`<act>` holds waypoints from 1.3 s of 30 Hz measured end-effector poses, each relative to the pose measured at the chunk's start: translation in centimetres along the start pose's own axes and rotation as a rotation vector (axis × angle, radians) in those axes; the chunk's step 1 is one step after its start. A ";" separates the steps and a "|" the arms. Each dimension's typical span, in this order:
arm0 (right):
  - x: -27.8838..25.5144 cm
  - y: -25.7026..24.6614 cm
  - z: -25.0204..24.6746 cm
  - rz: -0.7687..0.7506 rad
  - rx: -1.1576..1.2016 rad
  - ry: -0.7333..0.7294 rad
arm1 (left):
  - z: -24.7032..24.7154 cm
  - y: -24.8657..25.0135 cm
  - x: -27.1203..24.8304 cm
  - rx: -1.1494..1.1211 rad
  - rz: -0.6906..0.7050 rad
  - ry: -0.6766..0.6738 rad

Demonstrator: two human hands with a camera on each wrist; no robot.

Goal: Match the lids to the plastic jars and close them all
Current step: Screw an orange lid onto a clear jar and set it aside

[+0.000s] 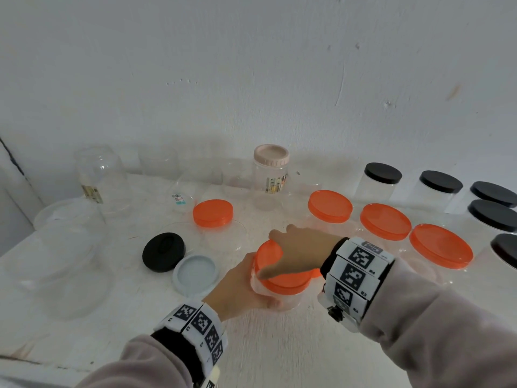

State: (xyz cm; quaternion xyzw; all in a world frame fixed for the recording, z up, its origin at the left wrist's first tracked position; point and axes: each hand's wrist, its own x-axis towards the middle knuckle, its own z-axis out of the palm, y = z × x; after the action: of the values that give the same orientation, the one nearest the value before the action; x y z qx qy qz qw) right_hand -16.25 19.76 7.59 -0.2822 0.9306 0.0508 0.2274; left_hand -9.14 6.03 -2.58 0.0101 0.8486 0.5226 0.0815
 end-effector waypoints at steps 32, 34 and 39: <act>0.3 0.0 0.0 -0.065 -0.029 -0.033 | 0.1 0.3 -0.2 0.008 0.004 0.008; 0.1 0.0 -0.2 -0.072 -0.071 -0.086 | 0.1 0.2 -0.2 0.016 -0.002 0.017; -0.3 0.7 -0.7 -0.130 -0.073 -0.117 | 0.2 0.2 -0.1 0.052 -0.012 0.018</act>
State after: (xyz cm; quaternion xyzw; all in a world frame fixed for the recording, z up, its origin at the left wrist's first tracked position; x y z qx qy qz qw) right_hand -16.73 20.36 8.27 -0.3467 0.8929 0.0860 0.2739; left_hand -9.04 6.26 -2.44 0.0025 0.8627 0.4999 0.0768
